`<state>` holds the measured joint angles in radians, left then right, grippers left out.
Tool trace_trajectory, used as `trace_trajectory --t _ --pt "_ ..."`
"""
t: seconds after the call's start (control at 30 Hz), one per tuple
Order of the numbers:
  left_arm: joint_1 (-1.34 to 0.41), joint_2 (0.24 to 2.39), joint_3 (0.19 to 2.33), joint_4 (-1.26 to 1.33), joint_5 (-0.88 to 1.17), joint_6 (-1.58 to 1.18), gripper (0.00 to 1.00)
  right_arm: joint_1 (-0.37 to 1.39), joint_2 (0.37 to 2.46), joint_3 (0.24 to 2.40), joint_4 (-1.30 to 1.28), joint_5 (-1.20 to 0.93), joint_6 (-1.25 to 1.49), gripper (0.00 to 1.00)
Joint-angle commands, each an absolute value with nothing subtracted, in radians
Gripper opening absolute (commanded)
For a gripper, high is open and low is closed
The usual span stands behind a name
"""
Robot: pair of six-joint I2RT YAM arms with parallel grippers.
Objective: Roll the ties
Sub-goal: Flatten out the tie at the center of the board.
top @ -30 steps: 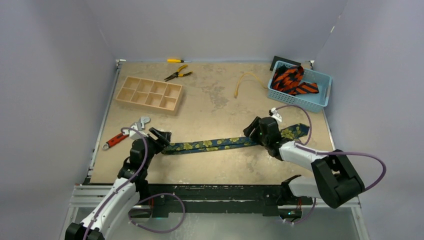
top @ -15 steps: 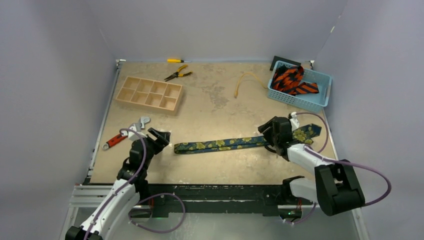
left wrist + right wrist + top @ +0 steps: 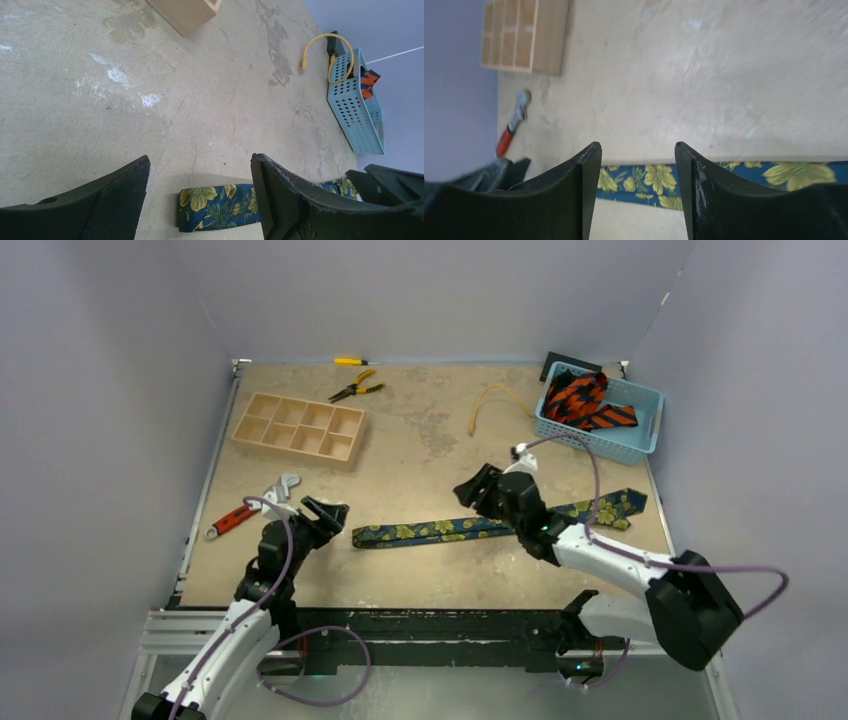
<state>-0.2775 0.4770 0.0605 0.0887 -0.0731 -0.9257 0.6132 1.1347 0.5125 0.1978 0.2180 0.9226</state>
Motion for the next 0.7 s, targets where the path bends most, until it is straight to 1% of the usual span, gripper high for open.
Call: trace_trajectory --t 0.0,0.1,0.27,0.53,0.67 --pt "-0.282 0.479 0.035 0.105 -0.032 -0.954 0.73 0.716 1.263 0.513 0.271 0.187 0.924 0.58" --pt "-0.282 0.468 0.030 0.095 -0.025 -0.963 0.73 0.729 1.329 0.497 0.313 0.180 0.943 0.55" --pt "-0.282 0.481 0.031 0.103 -0.005 -0.966 0.73 0.712 1.388 0.450 0.247 0.207 1.037 0.53" --pt "-0.282 0.538 0.000 0.194 0.060 -0.967 0.73 0.573 1.236 0.309 0.180 0.242 1.034 0.55" --pt "-0.282 0.576 -0.044 0.279 0.084 -0.978 0.73 0.556 1.142 0.281 0.143 0.254 1.045 0.56"
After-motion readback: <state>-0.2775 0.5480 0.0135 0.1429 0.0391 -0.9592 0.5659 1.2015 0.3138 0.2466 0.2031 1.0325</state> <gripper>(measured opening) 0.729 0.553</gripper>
